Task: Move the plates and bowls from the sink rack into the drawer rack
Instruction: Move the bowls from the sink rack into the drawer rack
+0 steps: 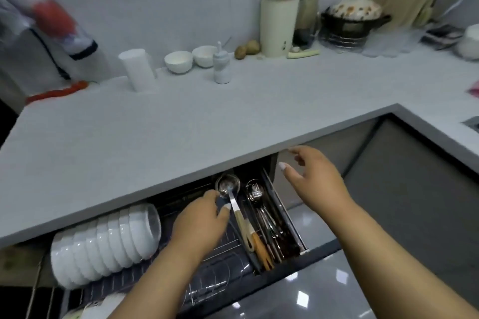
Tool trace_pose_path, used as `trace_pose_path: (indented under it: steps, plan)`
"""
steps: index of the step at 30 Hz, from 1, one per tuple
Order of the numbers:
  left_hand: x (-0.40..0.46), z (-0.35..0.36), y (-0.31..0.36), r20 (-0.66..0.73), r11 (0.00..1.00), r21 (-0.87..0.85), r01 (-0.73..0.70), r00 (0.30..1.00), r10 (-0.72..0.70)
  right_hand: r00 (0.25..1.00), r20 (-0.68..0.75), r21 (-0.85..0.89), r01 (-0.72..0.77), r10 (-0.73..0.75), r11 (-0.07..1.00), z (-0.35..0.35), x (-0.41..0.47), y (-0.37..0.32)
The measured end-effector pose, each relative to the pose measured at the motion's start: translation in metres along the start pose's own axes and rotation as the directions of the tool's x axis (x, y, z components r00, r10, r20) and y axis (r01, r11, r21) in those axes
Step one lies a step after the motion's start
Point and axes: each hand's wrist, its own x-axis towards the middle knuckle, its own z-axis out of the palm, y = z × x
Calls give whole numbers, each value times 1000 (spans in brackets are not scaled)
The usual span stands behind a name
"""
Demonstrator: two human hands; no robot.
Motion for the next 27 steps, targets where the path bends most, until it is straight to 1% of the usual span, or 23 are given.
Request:
trace_pose_path:
  steps: [5,10,14,18,22,27]
  plan:
    - [14,28,102,7,989,-19,-146,989,146,988,-131,0,-88,87,996,-83,-8,74]
    - [30,70,197,37,960,-19,-281,959,281,948,-258,-2,-191,184,982,-158,-16,152]
    - [41,111,266,77,931,9,-365,928,363,913,-306,11,-279,269,960,-206,-23,207]
    - [43,145,319,126,897,27,-441,892,435,878,-354,22,-337,323,941,-242,-33,248]
    - [52,164,356,177,866,36,-498,856,485,839,-389,24,-404,381,914,-264,-42,276]
    - [74,180,402,185,814,21,-580,802,567,786,-419,36,-486,455,873,-279,-45,306]
